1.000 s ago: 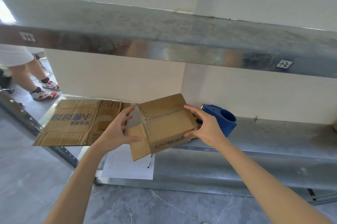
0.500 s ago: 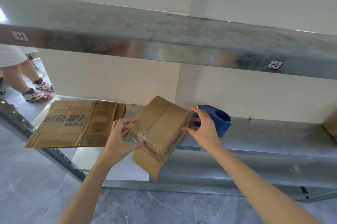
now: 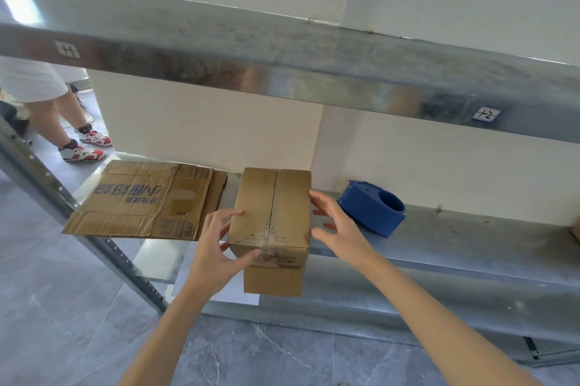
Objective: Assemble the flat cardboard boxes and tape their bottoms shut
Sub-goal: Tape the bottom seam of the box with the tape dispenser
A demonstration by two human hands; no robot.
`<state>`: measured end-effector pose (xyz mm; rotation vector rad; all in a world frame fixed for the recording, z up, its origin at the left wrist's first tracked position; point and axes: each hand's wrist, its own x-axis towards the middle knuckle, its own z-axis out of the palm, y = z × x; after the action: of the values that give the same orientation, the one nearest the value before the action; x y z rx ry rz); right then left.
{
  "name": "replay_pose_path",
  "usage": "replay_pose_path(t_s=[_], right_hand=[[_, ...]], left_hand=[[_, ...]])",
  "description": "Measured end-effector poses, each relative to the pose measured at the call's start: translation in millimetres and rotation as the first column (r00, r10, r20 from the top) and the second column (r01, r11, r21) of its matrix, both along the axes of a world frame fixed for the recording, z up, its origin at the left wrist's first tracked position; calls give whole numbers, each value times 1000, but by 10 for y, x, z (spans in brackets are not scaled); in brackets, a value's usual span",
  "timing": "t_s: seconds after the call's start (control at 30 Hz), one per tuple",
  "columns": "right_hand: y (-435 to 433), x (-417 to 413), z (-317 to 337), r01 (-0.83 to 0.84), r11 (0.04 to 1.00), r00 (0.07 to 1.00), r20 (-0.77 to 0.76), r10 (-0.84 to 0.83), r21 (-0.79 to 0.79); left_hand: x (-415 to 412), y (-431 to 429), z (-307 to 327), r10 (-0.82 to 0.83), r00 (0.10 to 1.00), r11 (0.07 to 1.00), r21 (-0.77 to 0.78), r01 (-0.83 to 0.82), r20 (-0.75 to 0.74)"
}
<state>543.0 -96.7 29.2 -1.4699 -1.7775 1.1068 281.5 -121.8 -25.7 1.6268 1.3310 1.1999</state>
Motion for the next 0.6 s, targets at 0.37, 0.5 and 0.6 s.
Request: replay_pose_path(t_s=[0.37, 0.5, 0.6], right_hand=[[482, -241, 244, -162, 986, 976, -157, 153, -46], [693, -199, 272, -245, 969, 959, -147, 241, -10], [865, -46, 361, -341, 940, 935, -103, 340, 2]], left_hand=[[266, -165, 172, 336, 942, 936, 116, -334, 0], [587, -168, 202, 482, 874, 865, 129, -485, 59], [918, -125, 202, 594, 801, 796, 92, -599, 77]])
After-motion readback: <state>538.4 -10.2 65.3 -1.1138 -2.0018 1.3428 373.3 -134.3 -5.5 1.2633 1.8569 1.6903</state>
